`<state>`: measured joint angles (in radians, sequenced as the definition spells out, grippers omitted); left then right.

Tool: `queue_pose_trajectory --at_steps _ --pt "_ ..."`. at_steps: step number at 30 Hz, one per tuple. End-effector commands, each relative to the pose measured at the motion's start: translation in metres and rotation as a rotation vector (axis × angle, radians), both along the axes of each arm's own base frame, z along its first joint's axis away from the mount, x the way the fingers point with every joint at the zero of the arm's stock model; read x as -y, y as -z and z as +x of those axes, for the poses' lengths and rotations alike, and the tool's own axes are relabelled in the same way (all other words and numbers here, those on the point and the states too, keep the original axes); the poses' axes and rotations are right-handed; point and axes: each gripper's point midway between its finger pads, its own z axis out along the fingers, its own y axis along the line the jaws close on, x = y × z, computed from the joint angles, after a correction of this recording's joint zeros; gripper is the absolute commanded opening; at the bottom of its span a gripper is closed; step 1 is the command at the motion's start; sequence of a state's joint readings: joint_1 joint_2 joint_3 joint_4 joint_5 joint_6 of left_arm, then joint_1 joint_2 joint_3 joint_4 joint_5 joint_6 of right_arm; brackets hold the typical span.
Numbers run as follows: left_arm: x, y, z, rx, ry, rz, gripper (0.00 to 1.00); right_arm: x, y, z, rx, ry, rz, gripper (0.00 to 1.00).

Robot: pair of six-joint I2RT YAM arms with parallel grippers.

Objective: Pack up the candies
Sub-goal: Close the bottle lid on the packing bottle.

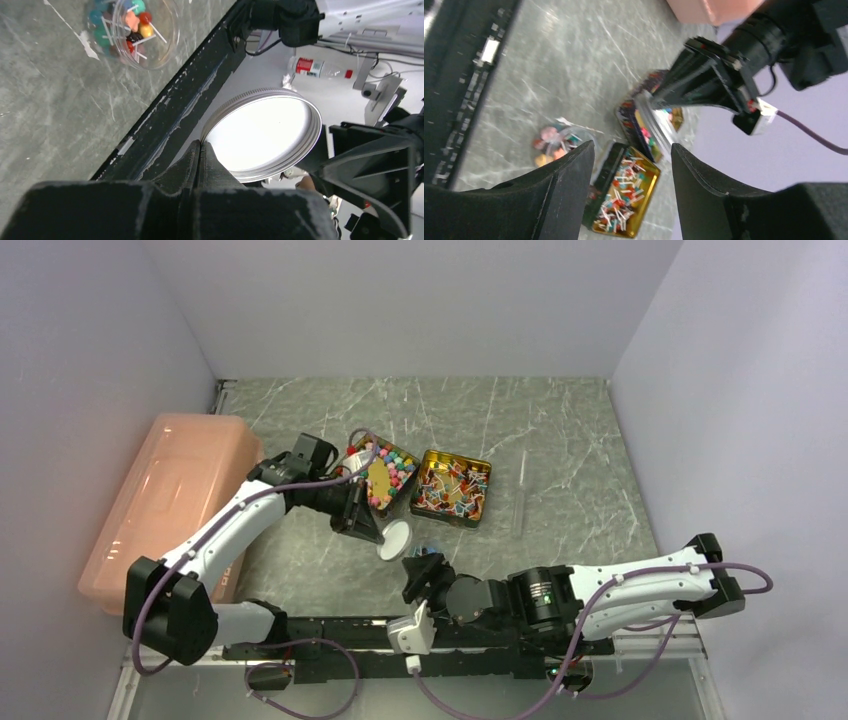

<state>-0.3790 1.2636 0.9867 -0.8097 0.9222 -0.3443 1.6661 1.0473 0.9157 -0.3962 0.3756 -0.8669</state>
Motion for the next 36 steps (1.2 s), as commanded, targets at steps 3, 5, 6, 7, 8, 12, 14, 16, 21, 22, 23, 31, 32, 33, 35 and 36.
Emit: queue_pose_trajectory --at_steps 3,5,6,7,8,12,14,16,21,22,23,31,32,33,35,36 --pt "0.014 -0.005 -0.018 0.02 0.121 -0.013 0.0 0.01 -0.037 0.02 0.209 0.082 0.03 0.6" --pt "0.017 -0.003 -0.022 0.01 0.146 -0.009 0.0 0.01 -0.036 0.019 0.23 0.068 -0.006 0.6" --pt "0.019 -0.003 -0.024 0.006 0.159 -0.01 0.0 0.011 -0.034 0.018 0.237 0.061 -0.035 0.58" --pt "0.021 -0.003 -0.027 0.005 0.171 -0.009 0.0 0.012 -0.032 0.017 0.244 0.056 -0.061 0.56" --pt "0.022 -0.002 -0.028 0.012 0.183 -0.001 0.0 0.013 -0.028 0.015 0.247 0.047 -0.087 0.55" --pt "0.027 0.003 -0.039 0.019 0.229 0.032 0.0 0.018 -0.023 0.011 0.253 0.021 -0.124 0.49" --pt "0.03 0.005 -0.045 0.004 0.257 0.03 0.0 0.019 -0.02 0.008 0.238 0.006 -0.145 0.46" --pt "0.032 0.007 -0.047 -0.002 0.275 0.038 0.0 0.02 -0.017 0.004 0.205 -0.002 -0.165 0.44" --pt "0.038 0.003 -0.051 -0.01 0.309 0.026 0.0 0.021 -0.013 0.0 0.179 -0.018 -0.165 0.41" --pt "0.039 0.002 -0.052 -0.013 0.315 0.023 0.0 0.021 -0.012 -0.001 0.175 -0.02 -0.17 0.39" --pt "0.04 0.003 -0.053 -0.018 0.322 0.021 0.0 0.021 -0.011 -0.002 0.167 -0.022 -0.174 0.39" --pt "0.047 -0.002 -0.058 -0.03 0.36 0.005 0.0 0.022 -0.004 -0.006 0.114 -0.017 -0.165 0.32" --pt "0.048 -0.002 -0.058 -0.03 0.361 0.006 0.0 0.022 -0.005 -0.007 0.107 -0.016 -0.158 0.3" --pt "0.048 -0.001 -0.059 -0.032 0.364 0.007 0.0 0.022 -0.005 -0.007 0.101 -0.016 -0.154 0.28" --pt "0.049 -0.002 -0.06 -0.033 0.368 0.001 0.0 0.023 -0.004 -0.008 0.093 -0.013 -0.152 0.25" --pt "0.049 -0.002 -0.06 -0.031 0.37 0.0 0.0 0.023 -0.003 -0.008 0.091 -0.011 -0.155 0.25"
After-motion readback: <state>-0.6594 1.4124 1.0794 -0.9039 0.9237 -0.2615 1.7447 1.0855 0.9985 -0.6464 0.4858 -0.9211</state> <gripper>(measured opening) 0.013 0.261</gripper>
